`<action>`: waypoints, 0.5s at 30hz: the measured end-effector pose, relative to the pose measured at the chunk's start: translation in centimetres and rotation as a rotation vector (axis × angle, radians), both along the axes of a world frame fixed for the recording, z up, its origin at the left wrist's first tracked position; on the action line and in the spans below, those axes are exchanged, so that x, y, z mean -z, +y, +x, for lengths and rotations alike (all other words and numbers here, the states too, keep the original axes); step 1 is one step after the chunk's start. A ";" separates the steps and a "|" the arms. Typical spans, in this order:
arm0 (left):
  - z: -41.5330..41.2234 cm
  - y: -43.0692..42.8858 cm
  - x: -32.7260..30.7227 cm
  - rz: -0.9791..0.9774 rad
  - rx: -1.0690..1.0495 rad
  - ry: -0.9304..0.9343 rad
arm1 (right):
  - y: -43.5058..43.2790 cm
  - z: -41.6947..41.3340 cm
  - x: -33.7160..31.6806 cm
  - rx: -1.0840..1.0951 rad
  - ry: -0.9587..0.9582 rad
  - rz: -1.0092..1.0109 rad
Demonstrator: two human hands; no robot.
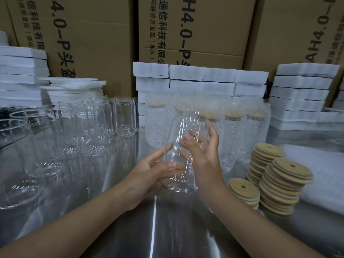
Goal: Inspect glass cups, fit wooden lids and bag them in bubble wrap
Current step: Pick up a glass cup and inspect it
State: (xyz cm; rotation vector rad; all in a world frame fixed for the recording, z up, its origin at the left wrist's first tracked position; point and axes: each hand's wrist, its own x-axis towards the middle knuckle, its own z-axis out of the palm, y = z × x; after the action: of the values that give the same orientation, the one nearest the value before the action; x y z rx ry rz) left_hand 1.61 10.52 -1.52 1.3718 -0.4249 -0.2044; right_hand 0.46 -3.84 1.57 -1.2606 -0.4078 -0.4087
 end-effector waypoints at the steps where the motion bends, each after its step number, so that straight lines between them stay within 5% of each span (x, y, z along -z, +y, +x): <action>1: 0.1 0.1 0.0 -0.026 0.036 0.029 | 0.0 0.1 0.0 -0.017 0.017 0.017; 7: 0.2 0.0 -0.4 -0.014 0.277 0.078 | -0.1 0.5 0.0 -0.032 0.052 0.048; 15: -0.8 -1.3 0.5 0.116 0.016 -0.089 | 0.4 -0.2 0.6 0.182 -0.054 -0.070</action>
State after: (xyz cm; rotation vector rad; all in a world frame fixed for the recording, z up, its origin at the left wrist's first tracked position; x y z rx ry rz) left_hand 0.83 9.26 -2.04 1.4955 -0.5044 -0.1836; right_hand 0.21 -3.44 1.00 -1.3621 -0.3568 -0.5879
